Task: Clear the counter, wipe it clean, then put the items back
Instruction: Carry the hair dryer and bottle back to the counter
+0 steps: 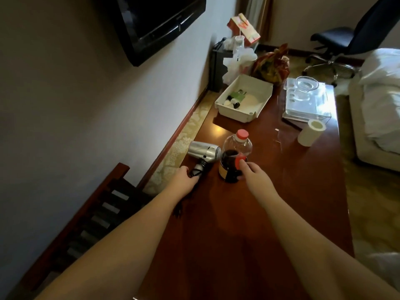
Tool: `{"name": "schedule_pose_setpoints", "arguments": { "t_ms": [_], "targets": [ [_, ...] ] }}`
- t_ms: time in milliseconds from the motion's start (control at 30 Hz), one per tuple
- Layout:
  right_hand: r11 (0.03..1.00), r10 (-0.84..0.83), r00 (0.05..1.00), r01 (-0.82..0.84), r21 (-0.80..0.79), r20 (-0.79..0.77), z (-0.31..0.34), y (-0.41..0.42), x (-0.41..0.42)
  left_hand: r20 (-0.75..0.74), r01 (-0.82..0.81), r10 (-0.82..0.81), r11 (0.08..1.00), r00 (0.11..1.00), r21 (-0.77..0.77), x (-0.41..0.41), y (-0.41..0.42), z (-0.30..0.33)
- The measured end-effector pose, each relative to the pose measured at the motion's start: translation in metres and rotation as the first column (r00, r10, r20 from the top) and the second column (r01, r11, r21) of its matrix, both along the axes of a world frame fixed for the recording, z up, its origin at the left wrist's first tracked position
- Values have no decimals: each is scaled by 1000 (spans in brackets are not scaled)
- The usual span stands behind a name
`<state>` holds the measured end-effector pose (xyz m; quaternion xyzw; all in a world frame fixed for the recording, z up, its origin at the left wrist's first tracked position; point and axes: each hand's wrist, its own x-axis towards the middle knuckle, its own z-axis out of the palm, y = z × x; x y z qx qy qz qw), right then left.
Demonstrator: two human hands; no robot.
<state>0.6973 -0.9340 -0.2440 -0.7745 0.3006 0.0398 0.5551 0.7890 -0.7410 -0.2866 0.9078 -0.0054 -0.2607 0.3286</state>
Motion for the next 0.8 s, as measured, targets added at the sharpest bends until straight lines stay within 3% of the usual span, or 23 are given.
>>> {"name": "schedule_pose_setpoints", "arguments": {
  "t_ms": [267, 500, 800],
  "targets": [
    [987, -141, 986, 133, 95, 88, -17, -10, 18, -116, -89, 87, 996, 989, -14, 27, -17, -37],
    [977, -62, 996, 48, 208, 60, -22, -18, 25, -207, -136, 124, 990, 970, -44, 33, -15, -46],
    [949, -65, 992, 27, 313, 110, -27, -15, 16, -491, -390, 243, 894, 837, -222, -1, -1, -34]
  ]
}}
